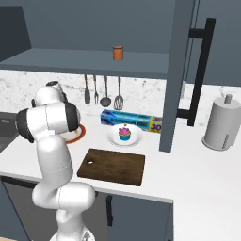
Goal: From the different types of pastries on the counter, select a croissant and place it on the cutting board. Then retrieve a jar of jam from the cabinet and place it alongside the croissant on the cutting board.
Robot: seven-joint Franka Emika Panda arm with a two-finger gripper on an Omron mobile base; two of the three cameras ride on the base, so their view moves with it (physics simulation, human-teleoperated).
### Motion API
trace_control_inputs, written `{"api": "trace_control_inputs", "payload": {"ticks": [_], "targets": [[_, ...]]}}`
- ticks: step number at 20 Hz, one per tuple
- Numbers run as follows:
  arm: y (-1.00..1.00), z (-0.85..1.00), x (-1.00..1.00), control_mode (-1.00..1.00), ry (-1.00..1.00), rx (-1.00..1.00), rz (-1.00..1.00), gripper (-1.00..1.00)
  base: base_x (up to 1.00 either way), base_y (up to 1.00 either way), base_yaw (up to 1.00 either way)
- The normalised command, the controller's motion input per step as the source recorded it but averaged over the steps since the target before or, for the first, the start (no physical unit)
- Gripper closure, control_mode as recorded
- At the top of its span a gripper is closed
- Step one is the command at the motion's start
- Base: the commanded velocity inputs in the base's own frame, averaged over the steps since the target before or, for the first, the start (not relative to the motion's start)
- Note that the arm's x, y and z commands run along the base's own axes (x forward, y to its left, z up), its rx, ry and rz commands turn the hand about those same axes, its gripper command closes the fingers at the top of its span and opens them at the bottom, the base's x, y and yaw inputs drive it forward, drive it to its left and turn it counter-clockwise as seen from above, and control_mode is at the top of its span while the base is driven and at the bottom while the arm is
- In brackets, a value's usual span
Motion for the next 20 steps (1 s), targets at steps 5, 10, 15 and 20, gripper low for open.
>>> {"api": "trace_control_inputs", "payload": {"ticks": [5,10,15,20], "targets": [[-0.03,0.01,-0.12,-1.00,-0.02,0.00,0.00,1.00,0.00,0.00,0.00],[-0.26,0.01,-0.99,-1.00,0.00,0.05,0.00,1.00,0.00,0.00,0.00],[-0.39,0.18,-1.00,-1.00,-0.01,0.03,0.00,1.00,0.00,0.00,0.00],[-0.48,0.23,-1.00,-1.00,-0.08,0.00,0.00,1.00,0.00,0.00,0.00]]}}
